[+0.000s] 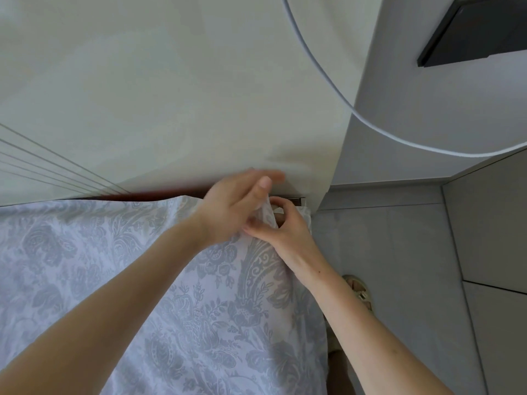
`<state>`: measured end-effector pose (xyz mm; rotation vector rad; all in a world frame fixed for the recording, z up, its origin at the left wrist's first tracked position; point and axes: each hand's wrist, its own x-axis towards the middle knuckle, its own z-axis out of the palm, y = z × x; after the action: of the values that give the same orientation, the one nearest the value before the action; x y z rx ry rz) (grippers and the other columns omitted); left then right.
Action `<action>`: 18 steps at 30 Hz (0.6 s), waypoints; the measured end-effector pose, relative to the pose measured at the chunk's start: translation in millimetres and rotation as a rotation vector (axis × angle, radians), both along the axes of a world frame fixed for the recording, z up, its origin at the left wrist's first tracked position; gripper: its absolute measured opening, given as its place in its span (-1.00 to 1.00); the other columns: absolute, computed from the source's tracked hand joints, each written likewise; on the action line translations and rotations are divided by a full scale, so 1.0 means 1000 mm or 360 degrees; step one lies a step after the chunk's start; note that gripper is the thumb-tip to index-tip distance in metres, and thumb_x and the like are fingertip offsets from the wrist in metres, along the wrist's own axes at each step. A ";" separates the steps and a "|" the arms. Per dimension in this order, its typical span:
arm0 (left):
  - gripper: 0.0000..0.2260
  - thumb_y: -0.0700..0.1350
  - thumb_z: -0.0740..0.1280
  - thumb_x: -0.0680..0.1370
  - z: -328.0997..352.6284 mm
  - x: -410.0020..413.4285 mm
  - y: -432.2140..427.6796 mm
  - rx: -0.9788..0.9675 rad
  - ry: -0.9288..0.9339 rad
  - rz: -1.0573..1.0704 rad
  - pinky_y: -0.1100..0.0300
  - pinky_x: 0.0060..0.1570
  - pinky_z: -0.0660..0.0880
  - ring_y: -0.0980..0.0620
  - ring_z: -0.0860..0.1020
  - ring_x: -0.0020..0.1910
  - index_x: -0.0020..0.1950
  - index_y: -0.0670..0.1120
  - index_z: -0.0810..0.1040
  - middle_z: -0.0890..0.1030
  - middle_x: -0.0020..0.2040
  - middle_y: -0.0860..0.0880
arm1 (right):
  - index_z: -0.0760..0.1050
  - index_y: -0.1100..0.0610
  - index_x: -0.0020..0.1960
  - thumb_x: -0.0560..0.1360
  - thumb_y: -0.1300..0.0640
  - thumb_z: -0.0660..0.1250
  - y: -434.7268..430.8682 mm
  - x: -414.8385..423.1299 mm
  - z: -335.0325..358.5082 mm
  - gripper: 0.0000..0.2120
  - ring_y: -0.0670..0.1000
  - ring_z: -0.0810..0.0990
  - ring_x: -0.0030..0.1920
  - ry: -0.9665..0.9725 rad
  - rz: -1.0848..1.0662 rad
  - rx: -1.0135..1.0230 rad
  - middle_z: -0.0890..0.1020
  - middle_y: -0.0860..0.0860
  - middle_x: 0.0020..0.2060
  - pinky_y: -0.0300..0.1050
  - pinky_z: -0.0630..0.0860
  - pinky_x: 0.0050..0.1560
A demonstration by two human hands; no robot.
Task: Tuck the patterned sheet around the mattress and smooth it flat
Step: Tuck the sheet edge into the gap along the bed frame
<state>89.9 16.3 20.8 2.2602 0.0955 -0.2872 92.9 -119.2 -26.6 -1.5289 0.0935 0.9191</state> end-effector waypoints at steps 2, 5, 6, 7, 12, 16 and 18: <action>-0.41 0.24 -0.08 0.52 -0.002 0.003 -0.010 0.0213 0.0097 -0.0289 0.21 0.10 0.41 0.05 0.57 0.01 0.21 -0.08 0.53 0.65 -0.02 0.02 | 0.43 -0.04 0.21 0.06 -0.22 0.53 -0.006 0.000 -0.003 -0.24 -0.09 0.59 0.10 0.0070 0.0018 0.0102 0.63 -0.08 0.05 -0.05 0.49 0.18; -0.34 0.32 -0.15 0.46 -0.004 -0.004 0.000 0.0468 0.0138 -0.0294 0.18 -0.13 0.37 -0.01 0.55 -0.17 0.20 -0.10 0.47 0.60 -0.21 -0.01 | 0.46 0.10 0.17 0.21 0.02 0.50 -0.017 -0.001 -0.008 -0.44 -0.11 0.65 -0.02 0.0338 -0.0117 0.0407 0.68 -0.05 -0.05 -0.20 0.50 0.01; -0.34 0.34 -0.15 0.47 -0.006 -0.005 0.001 0.0478 0.0174 -0.0286 0.18 -0.14 0.36 -0.01 0.54 -0.17 0.18 -0.10 0.45 0.58 -0.22 -0.01 | 0.45 0.15 0.17 0.24 0.03 0.46 -0.020 -0.002 -0.010 -0.47 -0.12 0.66 -0.08 0.0399 -0.0180 0.0477 0.68 -0.05 -0.10 -0.23 0.49 -0.06; -0.35 0.35 -0.13 0.50 -0.006 -0.004 0.000 0.0456 0.0213 -0.0287 0.18 -0.14 0.35 -0.02 0.53 -0.16 0.17 -0.12 0.44 0.57 -0.21 -0.01 | 0.45 0.17 0.16 0.27 0.02 0.44 -0.022 -0.002 -0.011 -0.49 -0.13 0.65 -0.12 0.0438 -0.0228 0.0516 0.67 -0.04 -0.12 -0.23 0.48 -0.09; -0.45 0.24 -0.13 0.51 -0.018 0.004 -0.011 0.0407 0.0247 -0.0335 0.15 -0.10 0.34 -0.03 0.49 -0.14 -0.01 -0.16 0.42 0.54 -0.15 -0.08 | 0.41 0.02 0.19 0.44 -0.21 0.31 -0.016 0.004 -0.018 -0.57 -0.05 0.59 0.08 0.0379 -0.0274 0.0225 0.60 -0.02 0.06 -0.04 0.48 0.19; -0.49 0.26 -0.15 0.50 -0.018 0.000 -0.013 0.0519 0.0254 -0.0275 0.06 -0.15 0.35 -0.06 0.45 -0.26 -0.10 -0.13 0.35 0.48 -0.28 -0.12 | 0.36 -0.15 0.14 0.56 -0.18 0.16 -0.030 -0.013 -0.021 -0.79 -0.06 0.56 0.15 0.0276 -0.0525 0.0112 0.59 -0.02 0.12 0.06 0.42 0.30; -0.54 0.26 -0.17 0.50 -0.013 -0.004 -0.013 0.0507 0.0228 -0.0239 0.07 -0.18 0.34 -0.04 0.43 -0.29 -0.16 -0.07 0.31 0.45 -0.32 -0.09 | 0.36 -0.19 0.15 0.54 -0.19 0.15 -0.047 -0.026 -0.023 -0.79 -0.11 0.52 0.21 0.0222 -0.0676 0.0201 0.60 -0.09 0.14 0.07 0.37 0.35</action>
<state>85.5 3.6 7.7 2.5654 0.0489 -0.5477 66.5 -166.0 -49.8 -1.2608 0.4360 0.6750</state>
